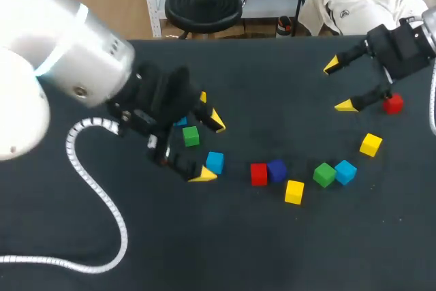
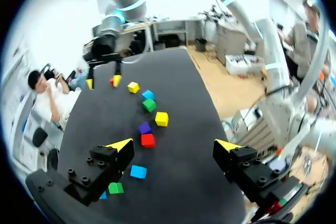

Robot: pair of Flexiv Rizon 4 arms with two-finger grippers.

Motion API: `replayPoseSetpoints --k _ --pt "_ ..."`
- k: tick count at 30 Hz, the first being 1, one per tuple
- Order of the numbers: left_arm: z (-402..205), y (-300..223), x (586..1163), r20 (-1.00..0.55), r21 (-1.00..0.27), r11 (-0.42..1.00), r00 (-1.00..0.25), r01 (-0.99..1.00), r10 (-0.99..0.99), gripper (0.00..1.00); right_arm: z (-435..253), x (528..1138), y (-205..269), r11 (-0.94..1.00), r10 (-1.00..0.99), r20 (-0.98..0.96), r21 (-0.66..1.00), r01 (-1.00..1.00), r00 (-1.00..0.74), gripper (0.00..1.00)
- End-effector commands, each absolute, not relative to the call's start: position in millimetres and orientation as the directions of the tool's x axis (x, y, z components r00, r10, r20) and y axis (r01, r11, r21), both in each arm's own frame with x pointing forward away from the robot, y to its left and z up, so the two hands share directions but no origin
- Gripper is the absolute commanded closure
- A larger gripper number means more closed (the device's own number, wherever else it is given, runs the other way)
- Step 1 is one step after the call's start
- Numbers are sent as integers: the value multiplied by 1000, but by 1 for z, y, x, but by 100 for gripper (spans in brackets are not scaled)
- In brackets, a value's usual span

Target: Place the blue cubes, place green cubes on the blue cubes, place the yellow cubes on the green cubes, then place the red cubes on the yellow cubes, and place purple cube on the red cubes.

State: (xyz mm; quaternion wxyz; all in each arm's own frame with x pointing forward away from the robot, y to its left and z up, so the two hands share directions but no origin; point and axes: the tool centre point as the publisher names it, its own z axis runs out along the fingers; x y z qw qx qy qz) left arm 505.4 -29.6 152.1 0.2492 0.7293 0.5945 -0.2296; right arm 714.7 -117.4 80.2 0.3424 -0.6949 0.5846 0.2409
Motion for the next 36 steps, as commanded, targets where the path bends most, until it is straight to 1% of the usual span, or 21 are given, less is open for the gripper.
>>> replayPoseSetpoints --k 1,3,4,22,23,24,25,27,30,36 --pt "129 -42 527 -477 131 -424 432 896 766 0 80 715 -117 -82 -646 -736 -195 -977 201 0" --pt "122 -41 531 -465 111 -405 408 908 786 0 80 715 -117 -82 -646 -736 -195 -977 201 0" --pt "120 -41 533 -442 112 -373 382 921 812 0 80 715 -117 -82 -646 -736 -195 -977 201 0" --pt "120 -41 533 -442 112 -373 382 921 812 0 80 715 -117 -82 -646 -736 -195 -977 201 0" --pt "120 -42 540 -465 106 -327 337 939 819 0 80 715 -117 -82 -646 -736 -195 -977 201 0" --pt "118 -44 547 -463 110 -307 322 945 826 0 80 715 -117 -82 -646 -736 -195 -977 201 0" --pt "114 -48 554 -446 126 -296 321 947 836 0 80 715 -117 -82 -646 -736 -195 -977 201 0" --pt "103 -56 565 -423 95 -286 299 953 855 0 80 715 -117 -82 -646 -736 -195 -977 201 0" --pt "87 -64 575 -345 71 -320 324 945 881 0 80 715 -117 -82 -646 -736 -195 -977 201 0" --pt "62 -56 598 -263 34 -304 302 952 916 0 80 715 -117 -82 -646 -736 -195 -977 201 0"
